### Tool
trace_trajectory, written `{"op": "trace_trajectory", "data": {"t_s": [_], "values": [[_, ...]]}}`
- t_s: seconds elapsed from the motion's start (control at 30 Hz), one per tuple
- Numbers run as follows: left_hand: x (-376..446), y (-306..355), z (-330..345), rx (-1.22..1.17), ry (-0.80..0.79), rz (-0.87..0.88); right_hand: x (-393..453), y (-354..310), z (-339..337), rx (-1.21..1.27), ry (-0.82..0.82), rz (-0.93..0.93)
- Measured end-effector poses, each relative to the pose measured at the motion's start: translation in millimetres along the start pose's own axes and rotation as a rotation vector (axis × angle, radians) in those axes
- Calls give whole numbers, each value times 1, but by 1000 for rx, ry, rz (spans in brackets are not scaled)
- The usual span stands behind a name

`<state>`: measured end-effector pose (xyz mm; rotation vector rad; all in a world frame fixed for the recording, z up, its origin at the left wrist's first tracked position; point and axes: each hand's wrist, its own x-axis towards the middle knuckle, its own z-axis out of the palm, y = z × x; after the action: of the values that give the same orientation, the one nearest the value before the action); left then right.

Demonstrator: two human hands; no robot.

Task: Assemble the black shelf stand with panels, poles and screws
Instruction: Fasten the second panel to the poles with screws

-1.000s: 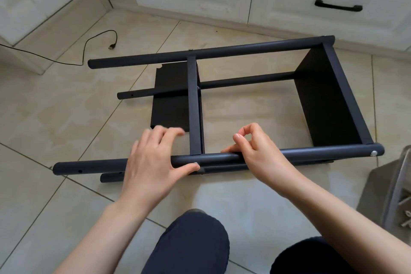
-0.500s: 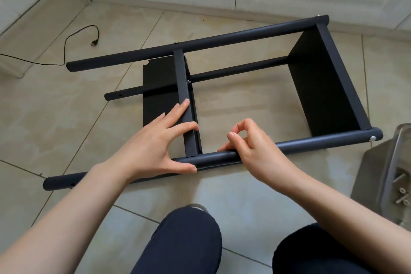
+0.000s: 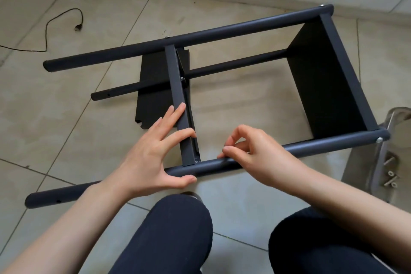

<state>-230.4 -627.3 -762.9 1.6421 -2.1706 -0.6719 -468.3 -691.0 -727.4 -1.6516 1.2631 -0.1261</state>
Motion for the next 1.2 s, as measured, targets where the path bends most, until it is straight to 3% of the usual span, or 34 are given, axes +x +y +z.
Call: {"op": "trace_trajectory", "data": {"t_s": [0.17, 0.33, 0.77, 0.97, 1.2], "values": [[-1, 3, -2, -19, -13, -11, 12, -5, -15, 17, -158, 67], [-3, 3, -3, -18, -14, 6, 34, -12, -12, 25, -237, -10], [-3, 3, -4, -12, -2, 35, 89, -9, 16, 323, -763, 162], [-2, 3, -4, -27, -19, 22, 94, -7, 19, 342, -870, 142], [-1, 3, -4, -51, -16, 18, 96, -4, 21, 294, -830, 155]]}}
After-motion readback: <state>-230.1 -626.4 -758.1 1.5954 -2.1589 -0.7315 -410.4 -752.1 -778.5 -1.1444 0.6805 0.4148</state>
